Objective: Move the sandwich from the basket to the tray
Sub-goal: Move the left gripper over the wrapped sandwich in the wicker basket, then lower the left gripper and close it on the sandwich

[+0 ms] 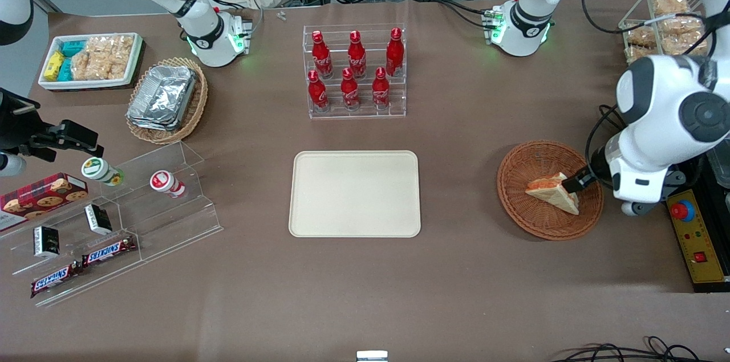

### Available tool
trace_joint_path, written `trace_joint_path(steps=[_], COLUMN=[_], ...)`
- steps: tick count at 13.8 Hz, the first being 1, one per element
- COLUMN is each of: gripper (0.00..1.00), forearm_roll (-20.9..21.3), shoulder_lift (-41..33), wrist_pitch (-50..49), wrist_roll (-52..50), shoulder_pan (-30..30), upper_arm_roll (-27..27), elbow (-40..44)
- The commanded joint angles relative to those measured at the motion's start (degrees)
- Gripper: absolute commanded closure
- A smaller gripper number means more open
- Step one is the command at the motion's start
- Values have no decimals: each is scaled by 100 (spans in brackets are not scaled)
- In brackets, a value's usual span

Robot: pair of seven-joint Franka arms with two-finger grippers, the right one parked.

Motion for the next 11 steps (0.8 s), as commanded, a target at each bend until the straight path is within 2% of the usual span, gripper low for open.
trace_joint_path(steps=[1, 9, 11], gripper=[0, 0, 0], forearm_roll=[133, 159, 413], shoulder_lift=[159, 582, 617], wrist_pitch=[529, 1373, 1444], wrist_roll=[-945, -1266, -1275], shoulder_pan=[14, 40, 49], upper_arm_roll=[5, 153, 172], elbow=[-350, -764, -861])
